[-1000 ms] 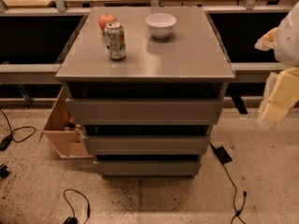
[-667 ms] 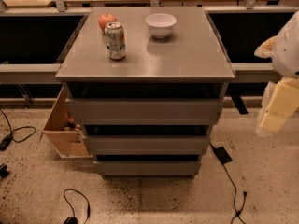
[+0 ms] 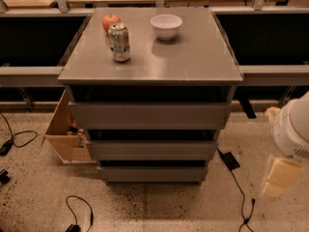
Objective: Open bottom drawer
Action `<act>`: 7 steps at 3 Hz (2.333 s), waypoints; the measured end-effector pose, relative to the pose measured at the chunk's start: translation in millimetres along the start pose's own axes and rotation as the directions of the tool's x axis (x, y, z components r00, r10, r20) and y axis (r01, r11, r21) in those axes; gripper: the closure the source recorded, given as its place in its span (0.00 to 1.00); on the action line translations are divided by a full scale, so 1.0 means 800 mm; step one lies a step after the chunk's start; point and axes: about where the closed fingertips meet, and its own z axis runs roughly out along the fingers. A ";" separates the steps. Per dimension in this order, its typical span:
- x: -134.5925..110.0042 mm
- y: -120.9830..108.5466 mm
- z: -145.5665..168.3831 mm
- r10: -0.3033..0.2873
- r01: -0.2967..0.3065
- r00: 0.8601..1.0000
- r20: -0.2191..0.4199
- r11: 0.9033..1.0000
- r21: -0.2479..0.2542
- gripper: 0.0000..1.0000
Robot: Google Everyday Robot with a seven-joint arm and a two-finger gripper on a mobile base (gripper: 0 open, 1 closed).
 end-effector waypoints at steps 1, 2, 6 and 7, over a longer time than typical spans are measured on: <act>0.029 0.027 0.071 0.000 -0.003 0.998 -0.066 0.999 -0.032 0.00; 0.032 0.041 0.132 -0.045 0.039 0.996 -0.082 0.997 -0.071 0.00; 0.006 0.073 0.381 -0.096 0.111 0.988 0.122 0.986 -0.124 0.00; -0.018 0.057 0.451 -0.106 0.127 0.981 0.163 0.983 -0.130 0.00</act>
Offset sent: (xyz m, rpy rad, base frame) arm -0.0035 -0.0095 -0.1678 -0.0804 0.1390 0.0723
